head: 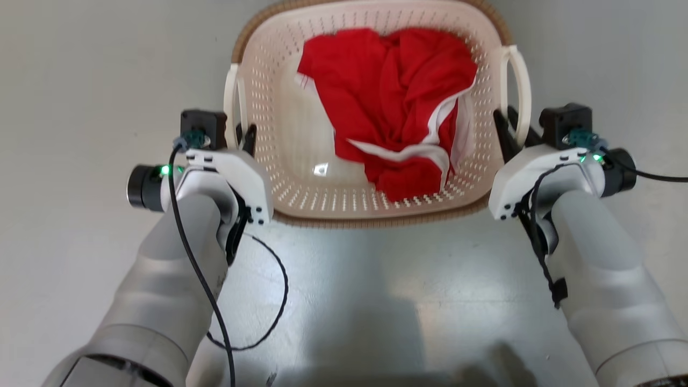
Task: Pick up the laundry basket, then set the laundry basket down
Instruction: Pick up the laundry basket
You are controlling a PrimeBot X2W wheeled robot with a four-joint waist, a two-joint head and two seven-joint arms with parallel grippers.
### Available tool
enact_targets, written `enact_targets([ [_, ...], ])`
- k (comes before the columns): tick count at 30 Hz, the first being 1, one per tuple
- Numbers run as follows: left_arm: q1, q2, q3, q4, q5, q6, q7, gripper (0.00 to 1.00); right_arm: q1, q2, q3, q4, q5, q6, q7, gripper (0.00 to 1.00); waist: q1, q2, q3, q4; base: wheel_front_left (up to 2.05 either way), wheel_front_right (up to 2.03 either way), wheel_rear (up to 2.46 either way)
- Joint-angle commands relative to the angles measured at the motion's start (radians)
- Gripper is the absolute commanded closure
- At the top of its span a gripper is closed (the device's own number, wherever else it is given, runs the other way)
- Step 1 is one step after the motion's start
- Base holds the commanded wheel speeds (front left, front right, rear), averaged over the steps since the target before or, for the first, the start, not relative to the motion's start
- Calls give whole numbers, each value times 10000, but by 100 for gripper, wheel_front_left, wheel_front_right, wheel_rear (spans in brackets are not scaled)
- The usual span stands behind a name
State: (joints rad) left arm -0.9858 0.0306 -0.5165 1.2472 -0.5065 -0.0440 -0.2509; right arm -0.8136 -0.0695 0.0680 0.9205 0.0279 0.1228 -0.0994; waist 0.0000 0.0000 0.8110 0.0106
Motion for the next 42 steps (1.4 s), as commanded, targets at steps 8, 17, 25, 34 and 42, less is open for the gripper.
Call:
enact_targets([
  [8,950,196,-28,54,-57,87,-109,100,1231,193,837,4,462,79,304,100,0,0,-1553,-230,0,0,0],
  [17,2453,196,-420,288,-49,135,-37,100,2547,193,1620,292,1286,79,384,100,0,0,-3536,-440,0,0,0],
  [25,3905,196,-821,176,-465,93,251,100,3594,193,1986,582,1661,79,530,100,0,0,-5277,-537,0,0,0],
  [34,5630,196,-1807,-644,-1084,308,768,100,4870,193,2070,795,1885,79,708,100,0,0,-7311,-260,0,0,0],
  [42,6537,196,-2602,-1091,-1430,638,1102,100,5767,193,2338,561,2096,79,900,100,0,0,-8193,-3,0,0,0],
])
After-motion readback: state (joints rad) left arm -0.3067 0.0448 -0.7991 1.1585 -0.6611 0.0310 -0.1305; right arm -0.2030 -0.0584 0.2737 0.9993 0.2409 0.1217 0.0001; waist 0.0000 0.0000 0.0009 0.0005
